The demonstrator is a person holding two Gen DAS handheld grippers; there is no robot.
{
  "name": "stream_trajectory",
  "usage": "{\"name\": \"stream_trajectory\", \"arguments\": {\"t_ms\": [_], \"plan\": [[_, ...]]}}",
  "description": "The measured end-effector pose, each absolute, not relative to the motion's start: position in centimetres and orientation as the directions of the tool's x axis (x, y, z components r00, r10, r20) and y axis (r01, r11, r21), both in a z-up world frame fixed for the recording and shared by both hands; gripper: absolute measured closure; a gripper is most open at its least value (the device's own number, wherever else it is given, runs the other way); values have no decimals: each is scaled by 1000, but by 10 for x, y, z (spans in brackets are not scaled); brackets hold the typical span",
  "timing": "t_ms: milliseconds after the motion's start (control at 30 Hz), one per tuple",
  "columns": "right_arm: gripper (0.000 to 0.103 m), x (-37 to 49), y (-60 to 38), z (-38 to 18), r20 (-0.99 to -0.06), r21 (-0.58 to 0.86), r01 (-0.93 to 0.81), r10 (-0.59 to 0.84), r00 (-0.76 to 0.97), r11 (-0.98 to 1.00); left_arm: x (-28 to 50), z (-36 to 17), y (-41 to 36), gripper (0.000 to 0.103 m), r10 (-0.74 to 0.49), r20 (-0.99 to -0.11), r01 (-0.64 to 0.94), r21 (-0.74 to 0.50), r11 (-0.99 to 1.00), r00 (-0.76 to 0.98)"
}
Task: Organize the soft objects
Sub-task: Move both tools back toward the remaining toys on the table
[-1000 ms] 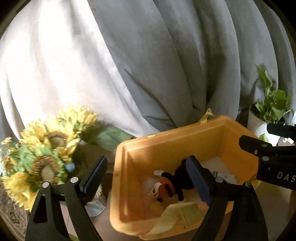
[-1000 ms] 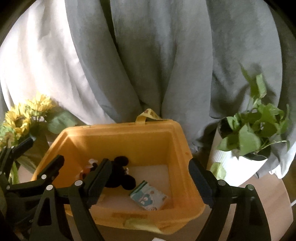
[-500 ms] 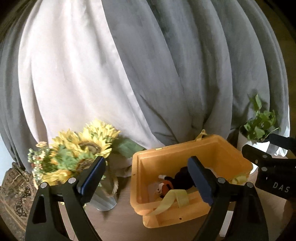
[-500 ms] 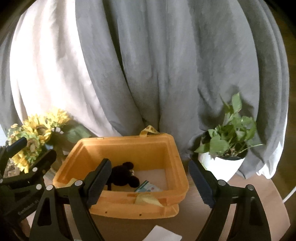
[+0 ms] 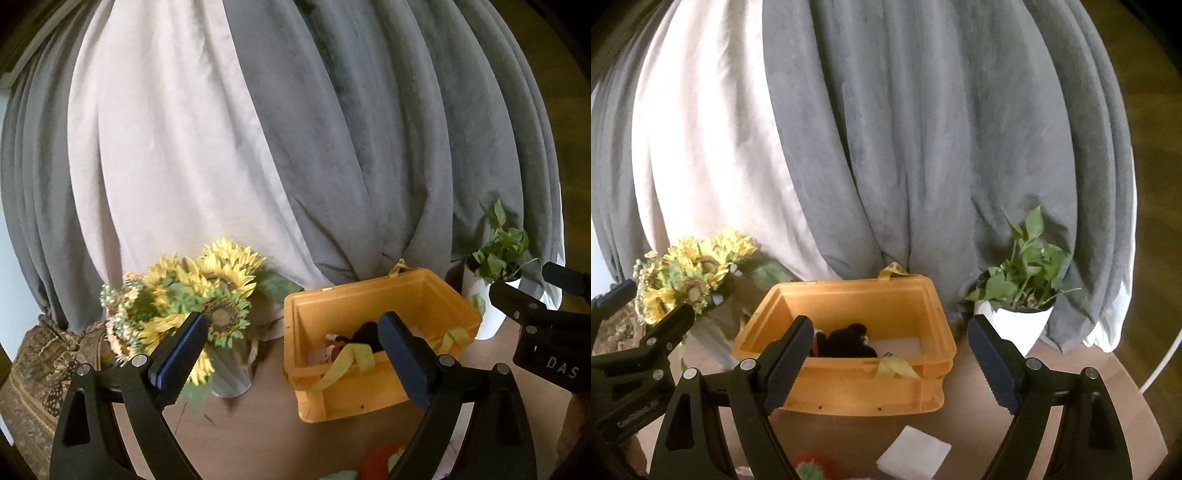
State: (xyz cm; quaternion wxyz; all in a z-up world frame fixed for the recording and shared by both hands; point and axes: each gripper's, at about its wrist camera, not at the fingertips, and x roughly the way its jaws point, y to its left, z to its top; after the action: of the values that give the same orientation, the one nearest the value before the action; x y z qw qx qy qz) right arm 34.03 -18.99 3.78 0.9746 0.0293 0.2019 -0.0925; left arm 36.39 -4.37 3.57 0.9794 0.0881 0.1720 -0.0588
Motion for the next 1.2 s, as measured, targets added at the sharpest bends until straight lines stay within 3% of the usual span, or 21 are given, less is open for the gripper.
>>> {"name": "stream_trajectory", "arguments": {"t_ms": [733, 1200], "plan": [[16, 261, -166, 29, -390, 26, 280, -248, 887, 960, 289, 19, -17, 8, -148, -363, 199, 108, 974, 920], [16, 236, -173, -8, -468, 71, 326, -257, 846, 943, 274, -16, -24, 8, -236, -412, 293, 79, 953, 880]]}}
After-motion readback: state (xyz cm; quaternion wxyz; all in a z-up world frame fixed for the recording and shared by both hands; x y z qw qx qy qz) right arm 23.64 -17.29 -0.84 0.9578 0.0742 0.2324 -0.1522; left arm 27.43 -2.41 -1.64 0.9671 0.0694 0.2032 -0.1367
